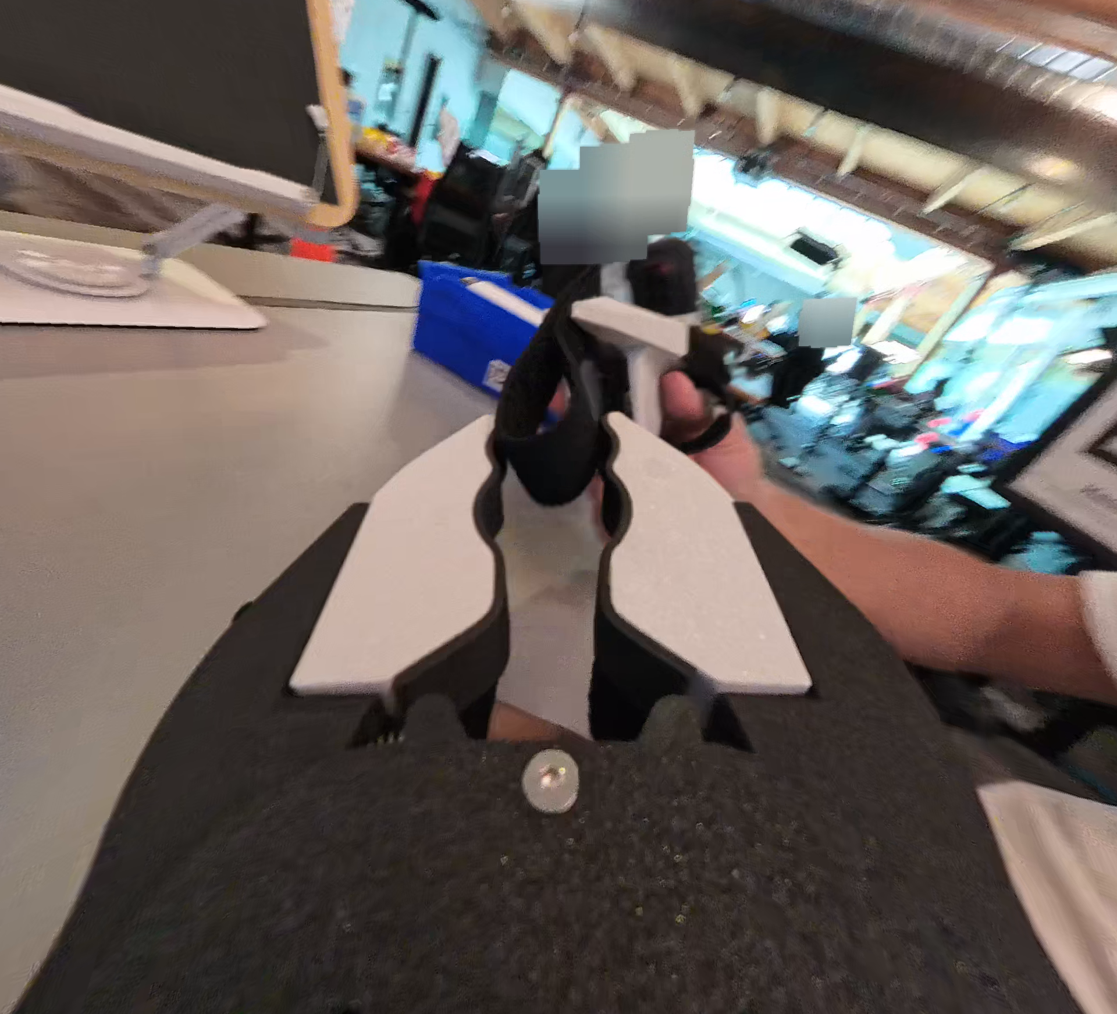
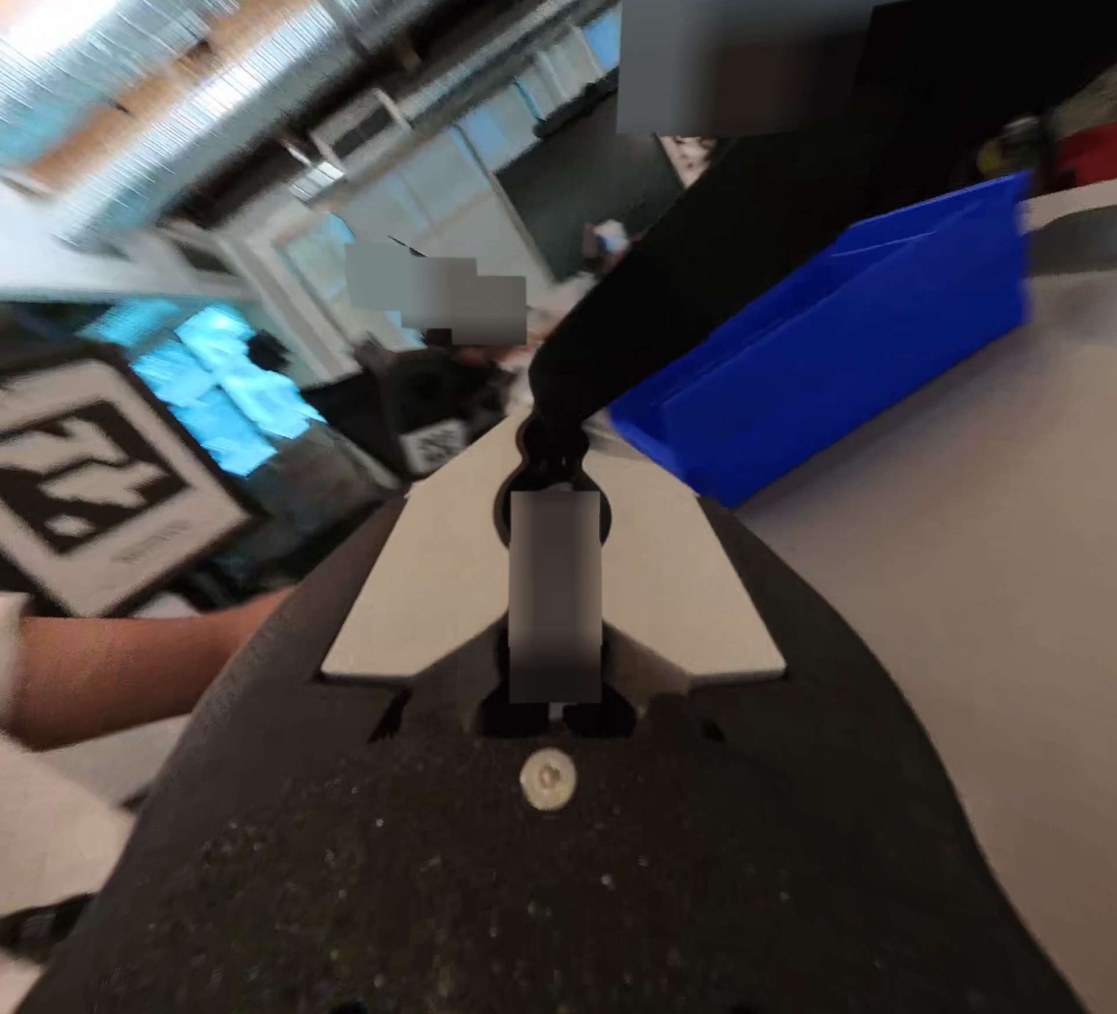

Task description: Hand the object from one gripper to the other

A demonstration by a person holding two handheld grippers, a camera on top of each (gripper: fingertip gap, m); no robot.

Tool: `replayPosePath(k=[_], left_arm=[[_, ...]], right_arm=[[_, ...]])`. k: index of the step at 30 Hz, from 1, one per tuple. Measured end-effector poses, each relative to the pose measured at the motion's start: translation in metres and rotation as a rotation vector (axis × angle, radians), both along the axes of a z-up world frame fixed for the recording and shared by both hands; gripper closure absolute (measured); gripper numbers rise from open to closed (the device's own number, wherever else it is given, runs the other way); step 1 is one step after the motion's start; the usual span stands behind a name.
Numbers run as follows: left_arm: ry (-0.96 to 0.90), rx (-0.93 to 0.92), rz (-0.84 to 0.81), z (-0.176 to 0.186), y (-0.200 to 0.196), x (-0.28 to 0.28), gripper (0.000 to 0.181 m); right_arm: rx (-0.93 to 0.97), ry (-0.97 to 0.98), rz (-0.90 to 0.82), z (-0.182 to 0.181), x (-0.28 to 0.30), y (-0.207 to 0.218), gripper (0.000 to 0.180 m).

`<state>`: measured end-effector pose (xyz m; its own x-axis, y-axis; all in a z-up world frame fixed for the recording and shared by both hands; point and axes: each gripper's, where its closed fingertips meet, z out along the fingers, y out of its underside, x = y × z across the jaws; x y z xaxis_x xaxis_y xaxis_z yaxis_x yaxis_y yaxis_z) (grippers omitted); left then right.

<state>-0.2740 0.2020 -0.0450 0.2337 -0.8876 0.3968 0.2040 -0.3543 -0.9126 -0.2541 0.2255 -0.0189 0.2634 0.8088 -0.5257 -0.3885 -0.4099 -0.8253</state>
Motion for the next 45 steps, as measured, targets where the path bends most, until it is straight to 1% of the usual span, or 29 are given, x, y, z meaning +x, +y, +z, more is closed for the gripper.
replayPosePath(k=[2,4,6,7,10,11,13,14,15,18,22,24,26,27,31,33,35,37,39,40,41,43,45], left_arm=[[0.159,0.066,0.168,-0.017,0.019,-0.010,0.150],[0.317,0.139,0.327,-0.030,0.036,-0.024,0.149],[0.388,0.185,0.393,-0.033,0.043,-0.030,0.148],[0.410,0.193,0.407,-0.034,0.045,-0.031,0.148],[0.420,0.216,0.384,-0.034,0.041,-0.025,0.147],[0.415,0.225,0.366,-0.033,0.038,-0.022,0.147],[0.394,0.254,0.311,-0.030,0.029,-0.015,0.147],[0.375,0.278,0.290,-0.025,0.024,-0.013,0.148],[0.355,0.303,0.269,-0.021,0.019,-0.010,0.148],[0.310,0.336,0.170,-0.014,0.002,0.000,0.146],[0.295,0.324,0.091,-0.017,-0.008,0.008,0.145],[0.304,0.338,0.067,-0.018,-0.013,0.012,0.147],[0.320,0.359,0.049,-0.021,-0.016,0.014,0.159],[0.324,0.371,0.038,-0.022,-0.018,0.015,0.171],[0.330,0.360,0.041,-0.021,-0.017,0.014,0.175],[0.338,0.355,0.052,-0.021,-0.014,0.012,0.176],[0.351,0.354,0.056,-0.023,-0.013,0.011,0.176],[0.358,0.356,0.051,-0.024,-0.013,0.011,0.176],[0.370,0.366,0.042,-0.025,-0.014,0.012,0.176],[0.380,0.376,0.036,-0.026,-0.015,0.014,0.176],[0.394,0.389,0.028,-0.028,-0.017,0.016,0.176],[0.435,0.426,0.009,-0.033,-0.022,0.021,0.176],[0.492,0.483,-0.021,-0.041,-0.030,0.027,0.176]], right_arm=[[0.037,-0.210,-0.175,-0.015,0.025,0.021,0.174],[0.129,-0.490,-0.389,-0.029,0.059,0.041,0.174],[0.256,-0.793,-0.581,-0.037,0.089,0.054,0.174],[0.325,-0.916,-0.639,-0.038,0.097,0.056,0.174],[0.454,-1.186,-0.690,-0.049,0.099,0.059,0.174],[0.495,-1.247,-0.668,-0.055,0.092,0.058,0.174],[0.572,-1.346,-0.560,-0.072,0.071,0.051,0.174],[0.606,-1.344,-0.461,-0.080,0.053,0.042,0.174],[0.626,-1.301,-0.365,-0.086,0.034,0.031,0.174],[0.637,-1.269,-0.237,-0.092,0.005,0.012,0.174],[0.714,-1.251,-0.141,-0.093,-0.017,-0.006,0.175],[0.729,-1.253,-0.122,-0.095,-0.022,-0.010,0.174],[0.741,-1.233,-0.096,-0.096,-0.027,-0.015,0.174],[0.739,-1.230,-0.083,-0.096,-0.028,-0.017,0.174],[0.704,-1.177,-0.101,-0.095,-0.029,-0.018,0.171],[0.654,-1.141,-0.051,-0.099,-0.027,-0.024,0.165],[0.592,-1.155,0.047,-0.105,-0.018,-0.034,0.151],[0.529,-1.161,0.093,-0.094,-0.001,-0.040,0.144],[0.480,-1.115,0.130,-0.069,0.011,-0.051,0.139],[0.470,-1.096,0.135,-0.054,0.015,-0.057,0.133],[0.479,-1.089,0.134,-0.039,0.017,-0.063,0.129],[0.547,-1.115,0.113,-0.014,0.017,-0.077,0.129],[0.618,-1.193,0.117,-0.001,0.011,-0.096,0.132]])
